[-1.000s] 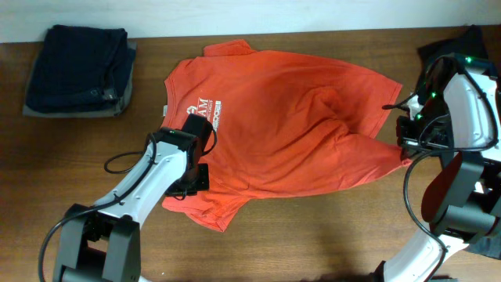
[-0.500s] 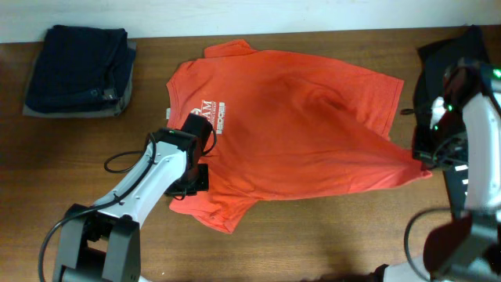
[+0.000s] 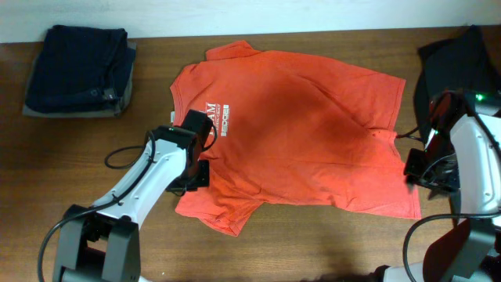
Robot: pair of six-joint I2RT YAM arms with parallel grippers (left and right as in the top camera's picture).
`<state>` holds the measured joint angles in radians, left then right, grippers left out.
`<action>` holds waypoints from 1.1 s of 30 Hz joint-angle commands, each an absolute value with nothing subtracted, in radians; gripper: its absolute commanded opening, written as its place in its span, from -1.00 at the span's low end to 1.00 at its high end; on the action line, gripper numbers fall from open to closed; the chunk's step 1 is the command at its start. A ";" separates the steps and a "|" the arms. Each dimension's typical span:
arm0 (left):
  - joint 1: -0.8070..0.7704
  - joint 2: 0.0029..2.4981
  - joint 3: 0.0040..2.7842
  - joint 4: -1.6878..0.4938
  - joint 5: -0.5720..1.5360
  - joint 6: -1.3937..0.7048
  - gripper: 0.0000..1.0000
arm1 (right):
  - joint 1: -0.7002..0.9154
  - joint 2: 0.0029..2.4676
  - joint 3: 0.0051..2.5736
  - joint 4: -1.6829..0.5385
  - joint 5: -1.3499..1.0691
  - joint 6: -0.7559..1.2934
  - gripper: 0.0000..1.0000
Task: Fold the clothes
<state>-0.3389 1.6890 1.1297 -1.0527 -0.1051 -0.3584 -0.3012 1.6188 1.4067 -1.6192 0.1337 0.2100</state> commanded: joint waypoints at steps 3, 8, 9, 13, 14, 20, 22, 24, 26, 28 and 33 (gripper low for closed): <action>-0.331 1.672 1.168 -1.017 -0.094 -0.342 -0.75 | -0.302 1.612 1.401 -1.493 0.108 0.215 0.98; -0.331 1.673 1.168 -0.937 0.031 -0.276 -0.44 | -0.302 1.615 1.401 -1.247 0.021 0.115 0.97; -0.331 1.674 1.168 -0.920 0.058 -0.266 -0.41 | -0.302 1.618 1.401 -1.184 -0.018 0.072 0.91; -0.331 1.675 1.168 -0.873 0.064 -0.246 -0.42 | -0.301 1.657 1.401 -0.998 -0.160 0.015 -0.57; -0.331 1.676 1.168 -0.861 0.064 -0.239 -0.42 | -0.301 1.671 1.401 -0.972 -0.179 0.015 -0.76; -0.331 1.699 1.168 -0.799 0.064 -0.237 -0.72 | -0.302 1.814 1.401 -0.842 -0.203 0.015 -0.92; -0.331 1.713 1.168 -0.785 0.064 -0.236 -0.81 | -0.302 1.875 1.401 -0.792 -0.207 0.015 -0.93; -0.331 1.730 1.168 -0.770 0.064 -0.237 -0.92 | -0.302 1.932 1.401 -0.735 -0.218 0.015 -0.92; -0.331 1.750 1.168 -0.757 0.064 -0.237 -0.98 | -0.302 1.982 1.401 -0.680 -0.248 0.015 -0.92; -0.331 1.765 1.168 -0.755 0.064 -0.237 -0.98 | -0.302 2.022 1.402 -0.635 -0.276 0.015 -0.92; -0.331 1.786 1.168 -0.749 0.064 -0.237 -0.98 | -0.302 2.091 1.402 -0.554 -0.280 0.015 -0.92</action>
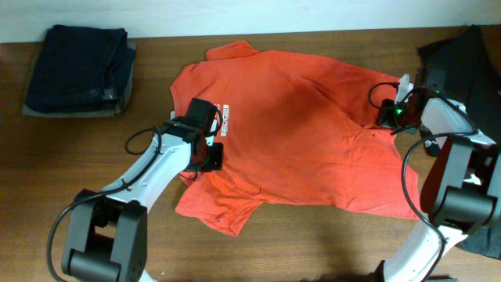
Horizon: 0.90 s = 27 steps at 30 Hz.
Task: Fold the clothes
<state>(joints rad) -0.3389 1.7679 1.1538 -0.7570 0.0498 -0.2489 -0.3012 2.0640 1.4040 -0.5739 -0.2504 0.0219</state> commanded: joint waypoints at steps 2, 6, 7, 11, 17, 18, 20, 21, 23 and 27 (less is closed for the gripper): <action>-0.331 1.792 1.168 -0.748 0.064 -0.237 -0.98 | -0.304 2.107 1.402 -0.535 -0.277 0.014 -0.92; -0.331 1.801 1.168 -0.748 0.063 -0.237 -0.97 | -0.310 2.143 1.402 -0.516 -0.245 0.010 -0.93; -0.331 1.801 1.168 -0.749 0.062 -0.237 -0.97 | -0.310 2.151 1.402 -0.515 -0.211 0.011 -0.92; -0.331 1.801 1.168 -0.749 0.060 -0.237 -0.97 | -0.310 2.162 1.402 -0.506 -0.100 -0.012 -0.93; -0.331 1.801 1.168 -0.749 0.057 -0.237 -0.97 | -0.310 2.163 1.402 -0.477 0.065 -0.038 -0.92; -0.331 1.801 1.168 -0.749 0.056 -0.237 -0.96 | -0.310 2.163 1.402 -0.467 0.083 -0.057 -0.92; -0.331 1.801 1.168 -0.752 0.056 -0.237 -0.96 | -0.310 2.163 1.404 -0.444 0.125 -0.075 -0.92; -0.331 1.801 1.168 -0.752 0.056 -0.237 -0.96 | -0.310 2.163 1.408 -0.438 0.145 -0.075 -0.92; -0.331 1.801 1.168 -0.753 0.056 -0.236 -0.95 | -0.310 2.163 1.418 -0.423 0.163 -0.075 -0.92; -0.331 1.801 1.168 -0.752 0.056 -0.236 -0.95 | -0.310 2.163 1.477 -0.425 0.162 -0.073 -0.85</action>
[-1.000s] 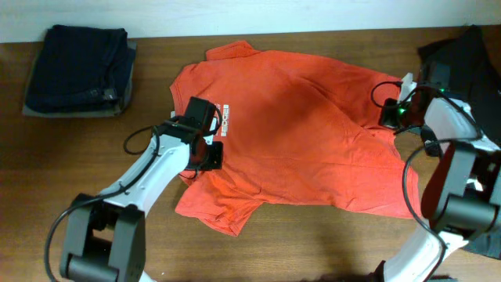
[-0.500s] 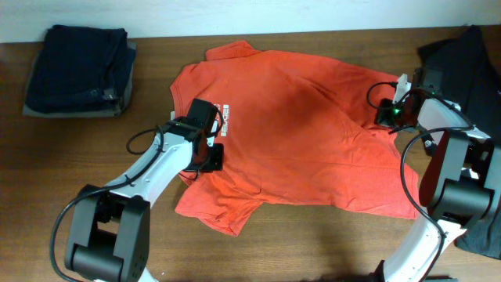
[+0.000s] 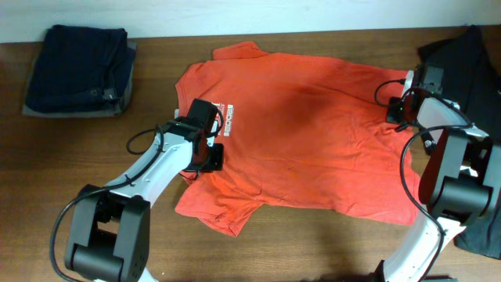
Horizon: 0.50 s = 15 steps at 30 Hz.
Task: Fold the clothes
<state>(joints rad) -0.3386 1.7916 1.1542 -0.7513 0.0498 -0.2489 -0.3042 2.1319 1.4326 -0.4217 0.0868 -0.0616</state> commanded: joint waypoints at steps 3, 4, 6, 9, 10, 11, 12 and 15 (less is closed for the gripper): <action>-0.331 1.801 1.168 -0.752 0.056 -0.226 -0.94 | -0.309 2.163 1.568 -0.482 0.162 -0.071 -0.40; -0.331 1.801 1.168 -0.752 0.056 -0.209 -0.92 | -0.308 2.163 1.627 -0.532 0.162 -0.071 -0.18; -0.331 1.801 1.168 -0.752 0.056 -0.175 -0.92 | -0.308 2.162 1.724 -0.615 0.162 -0.071 -0.03; -0.331 1.801 1.168 -0.752 0.056 -0.155 -0.92 | -0.308 2.162 1.919 -0.797 0.159 -0.066 -0.03; -0.331 1.801 1.168 -0.751 0.056 -0.155 -0.92 | -0.308 2.162 1.972 -0.851 0.152 -0.063 -0.05; -0.331 1.801 1.168 -0.748 0.055 -0.155 -0.93 | -0.306 2.162 2.054 -0.939 0.122 -0.063 -0.06; -0.331 1.801 1.168 -0.743 0.052 -0.155 -0.93 | -0.305 2.162 2.103 -0.994 0.096 -0.064 -0.06; -0.331 1.801 1.170 -0.696 0.033 -0.155 -0.99 | -0.297 2.162 2.292 -1.248 -0.093 -0.064 -0.01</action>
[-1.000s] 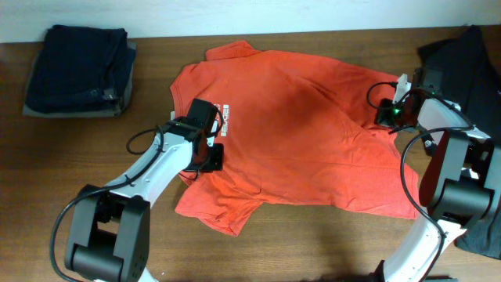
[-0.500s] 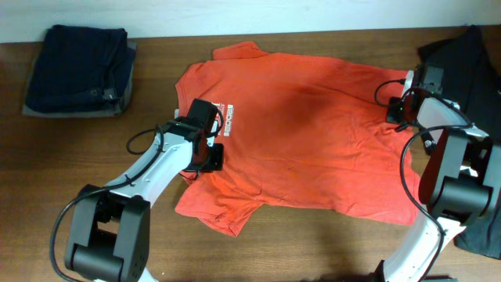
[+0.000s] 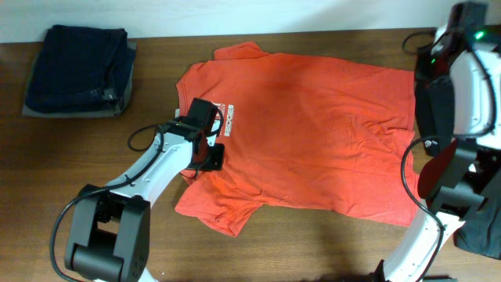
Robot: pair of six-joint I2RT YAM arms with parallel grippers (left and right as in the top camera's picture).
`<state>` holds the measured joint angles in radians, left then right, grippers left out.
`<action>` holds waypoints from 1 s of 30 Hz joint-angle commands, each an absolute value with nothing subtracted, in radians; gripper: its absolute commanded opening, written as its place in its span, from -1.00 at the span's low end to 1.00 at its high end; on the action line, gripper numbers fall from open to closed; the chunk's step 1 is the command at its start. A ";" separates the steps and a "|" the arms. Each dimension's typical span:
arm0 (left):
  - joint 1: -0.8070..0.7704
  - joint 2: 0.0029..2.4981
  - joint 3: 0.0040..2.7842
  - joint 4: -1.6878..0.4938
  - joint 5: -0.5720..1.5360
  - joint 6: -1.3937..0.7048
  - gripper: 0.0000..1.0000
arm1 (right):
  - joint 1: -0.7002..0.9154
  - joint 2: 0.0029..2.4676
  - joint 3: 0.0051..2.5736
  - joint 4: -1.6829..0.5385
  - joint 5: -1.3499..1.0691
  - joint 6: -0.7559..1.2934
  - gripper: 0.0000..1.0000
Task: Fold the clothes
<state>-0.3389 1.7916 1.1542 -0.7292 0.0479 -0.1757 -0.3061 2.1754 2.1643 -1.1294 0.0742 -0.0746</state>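
An orange polo shirt point(image 3: 313, 133) with a white print on its chest lies spread out across the middle of the table, collar to the far left. My left gripper point(image 3: 205, 154) rests on the shirt's left side just below the print. Its fingers point down under the wrist, so their state does not show. My right arm point(image 3: 470, 78) is lifted high at the far right, beside the shirt's right edge. Its gripper cannot be made out against the arm.
A stack of folded dark clothes point(image 3: 77, 69) sits at the far left corner. Another dark garment point(image 3: 479, 235) lies at the right edge behind the right arm. The brown table point(image 3: 78, 180) shows around the shirt.
The right arm has gone from low at the shirt's right edge to high at the far right corner. The shirt's right side now lies wider and flatter. The left gripper has stayed put.
First the left gripper was at the shirt's lower left sleeve and the right arm stood off the shirt's right side. Then the left gripper sat below the print and the right gripper at the rumpled right edge. The shirt shifted slightly right and flattened; now the right arm is raised.
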 commanded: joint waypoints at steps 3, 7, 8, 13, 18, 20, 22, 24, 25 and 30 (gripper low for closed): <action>-0.331 1.801 1.171 -0.637 0.027 -0.155 -0.98 | -0.292 2.162 2.349 -1.369 -0.222 -0.064 0.00; -0.331 1.801 1.171 -0.606 0.028 -0.155 -0.98 | -0.281 2.163 2.334 -1.462 -0.358 -0.064 0.03; -0.331 1.801 1.171 -0.609 0.027 -0.155 -0.98 | -0.276 2.163 2.320 -1.480 -0.365 -0.064 0.03; -0.331 1.809 1.171 -0.631 0.025 -0.163 -0.76 | -0.237 2.163 2.246 -1.561 -0.366 -0.064 0.02; -0.329 1.863 1.171 -0.645 0.019 -0.171 -0.77 | -0.185 2.163 2.156 -1.571 -0.366 -0.063 -0.26; -0.320 1.895 1.171 -0.645 0.019 -0.171 -0.77 | -0.166 2.163 2.130 -1.568 -0.365 -0.063 -0.27; -0.297 1.930 1.171 -0.659 0.022 -0.171 -0.99 | -0.142 2.163 2.104 -1.562 -0.354 -0.064 -0.26; -0.279 1.937 1.171 -0.667 0.022 -0.171 -0.98 | -0.135 2.163 2.089 -1.554 -0.350 -0.063 -0.26; -0.266 1.937 1.171 -0.669 0.022 -0.171 -0.98 | -0.131 2.163 2.083 -1.552 -0.347 -0.063 -0.26; -0.199 1.937 1.171 -0.698 0.022 -0.170 -0.98 | -0.131 2.163 2.066 -1.544 -0.344 -0.063 -0.25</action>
<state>-0.2493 1.9079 1.1690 -0.6754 0.0376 -0.1749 -0.1329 2.1647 2.0769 -1.5467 -0.3424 -0.0593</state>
